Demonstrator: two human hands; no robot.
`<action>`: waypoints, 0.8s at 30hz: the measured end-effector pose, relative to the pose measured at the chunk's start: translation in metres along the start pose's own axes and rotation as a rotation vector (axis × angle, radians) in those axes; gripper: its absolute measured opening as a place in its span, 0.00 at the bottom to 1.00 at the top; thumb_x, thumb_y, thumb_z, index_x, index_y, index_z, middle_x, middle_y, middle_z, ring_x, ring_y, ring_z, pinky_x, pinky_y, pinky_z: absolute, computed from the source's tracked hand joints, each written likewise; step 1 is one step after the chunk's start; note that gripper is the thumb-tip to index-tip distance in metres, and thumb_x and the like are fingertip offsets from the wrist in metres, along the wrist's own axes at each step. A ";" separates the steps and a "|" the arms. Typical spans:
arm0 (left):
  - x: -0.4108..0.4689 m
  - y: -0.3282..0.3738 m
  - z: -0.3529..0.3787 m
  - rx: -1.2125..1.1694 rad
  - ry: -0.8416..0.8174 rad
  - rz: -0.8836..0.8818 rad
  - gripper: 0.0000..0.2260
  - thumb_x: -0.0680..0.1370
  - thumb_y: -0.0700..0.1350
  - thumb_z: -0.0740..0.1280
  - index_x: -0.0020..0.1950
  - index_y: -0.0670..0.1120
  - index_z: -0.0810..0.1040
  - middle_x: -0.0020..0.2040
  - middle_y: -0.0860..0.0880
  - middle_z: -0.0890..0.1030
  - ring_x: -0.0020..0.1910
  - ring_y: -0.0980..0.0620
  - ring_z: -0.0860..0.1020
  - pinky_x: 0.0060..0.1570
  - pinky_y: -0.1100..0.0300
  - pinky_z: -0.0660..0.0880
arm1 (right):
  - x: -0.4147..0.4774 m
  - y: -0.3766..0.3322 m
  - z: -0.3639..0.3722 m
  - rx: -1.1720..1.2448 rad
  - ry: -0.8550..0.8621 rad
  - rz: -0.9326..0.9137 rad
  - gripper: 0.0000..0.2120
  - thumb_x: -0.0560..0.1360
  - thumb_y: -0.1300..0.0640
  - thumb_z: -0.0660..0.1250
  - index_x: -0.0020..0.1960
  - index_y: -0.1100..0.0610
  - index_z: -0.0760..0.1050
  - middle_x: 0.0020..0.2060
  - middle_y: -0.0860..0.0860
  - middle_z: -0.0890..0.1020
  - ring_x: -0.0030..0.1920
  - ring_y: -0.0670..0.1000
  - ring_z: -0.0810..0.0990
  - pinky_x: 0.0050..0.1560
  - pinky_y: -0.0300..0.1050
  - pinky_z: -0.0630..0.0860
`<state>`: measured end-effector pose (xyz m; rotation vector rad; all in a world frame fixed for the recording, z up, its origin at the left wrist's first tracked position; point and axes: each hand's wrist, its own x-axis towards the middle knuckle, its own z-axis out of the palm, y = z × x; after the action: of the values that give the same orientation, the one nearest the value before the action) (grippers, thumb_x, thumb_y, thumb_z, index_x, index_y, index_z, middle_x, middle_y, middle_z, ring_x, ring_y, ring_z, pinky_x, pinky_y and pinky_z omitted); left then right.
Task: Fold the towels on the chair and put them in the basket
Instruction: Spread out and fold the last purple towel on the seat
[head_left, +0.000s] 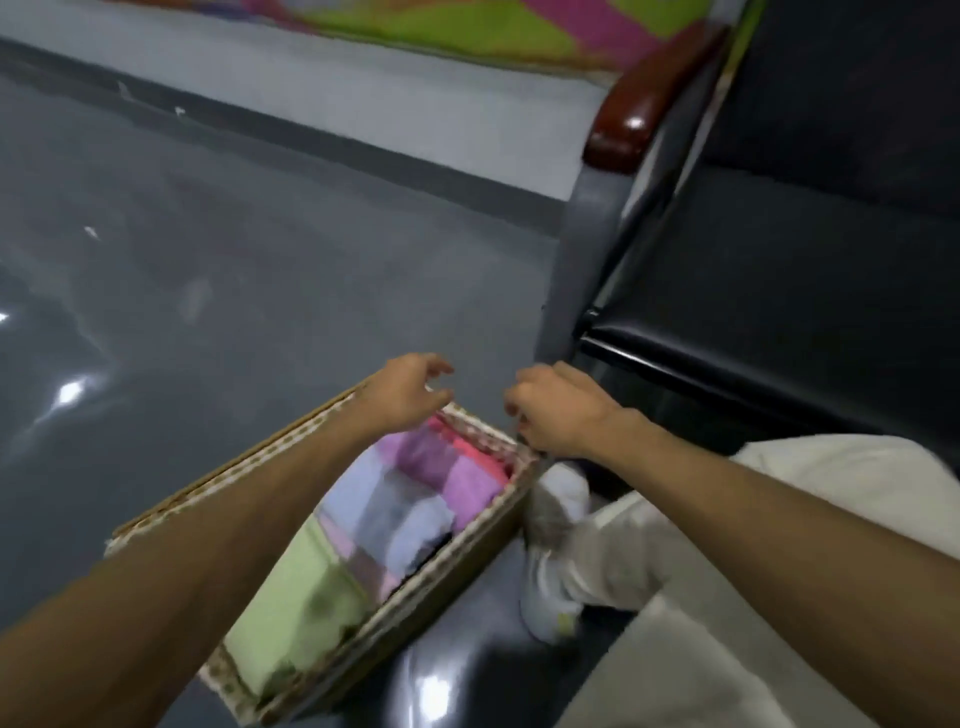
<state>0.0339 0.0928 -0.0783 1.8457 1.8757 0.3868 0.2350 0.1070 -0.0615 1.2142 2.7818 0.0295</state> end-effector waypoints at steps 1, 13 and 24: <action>0.009 0.025 -0.002 -0.005 -0.019 0.049 0.16 0.77 0.41 0.68 0.64 0.42 0.77 0.60 0.43 0.80 0.59 0.45 0.78 0.60 0.58 0.71 | -0.013 0.021 -0.017 -0.065 0.055 0.027 0.11 0.76 0.55 0.61 0.55 0.53 0.78 0.55 0.52 0.78 0.60 0.56 0.75 0.56 0.48 0.68; 0.053 0.370 0.068 -0.167 -0.251 0.589 0.11 0.78 0.38 0.62 0.55 0.51 0.79 0.53 0.53 0.80 0.54 0.55 0.78 0.55 0.62 0.73 | -0.273 0.264 -0.086 0.410 0.309 0.911 0.08 0.77 0.57 0.65 0.54 0.55 0.80 0.52 0.51 0.82 0.54 0.53 0.79 0.55 0.47 0.77; 0.070 0.568 0.243 -0.186 -0.498 0.723 0.16 0.77 0.38 0.62 0.63 0.47 0.78 0.59 0.50 0.80 0.60 0.54 0.77 0.62 0.64 0.69 | -0.432 0.376 -0.010 0.369 0.475 1.397 0.15 0.71 0.61 0.67 0.58 0.59 0.77 0.55 0.57 0.80 0.58 0.60 0.77 0.50 0.47 0.74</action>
<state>0.6474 0.1600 -0.0008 2.1824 0.7917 0.2791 0.7999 0.0473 0.0094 3.2480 1.5694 -0.0984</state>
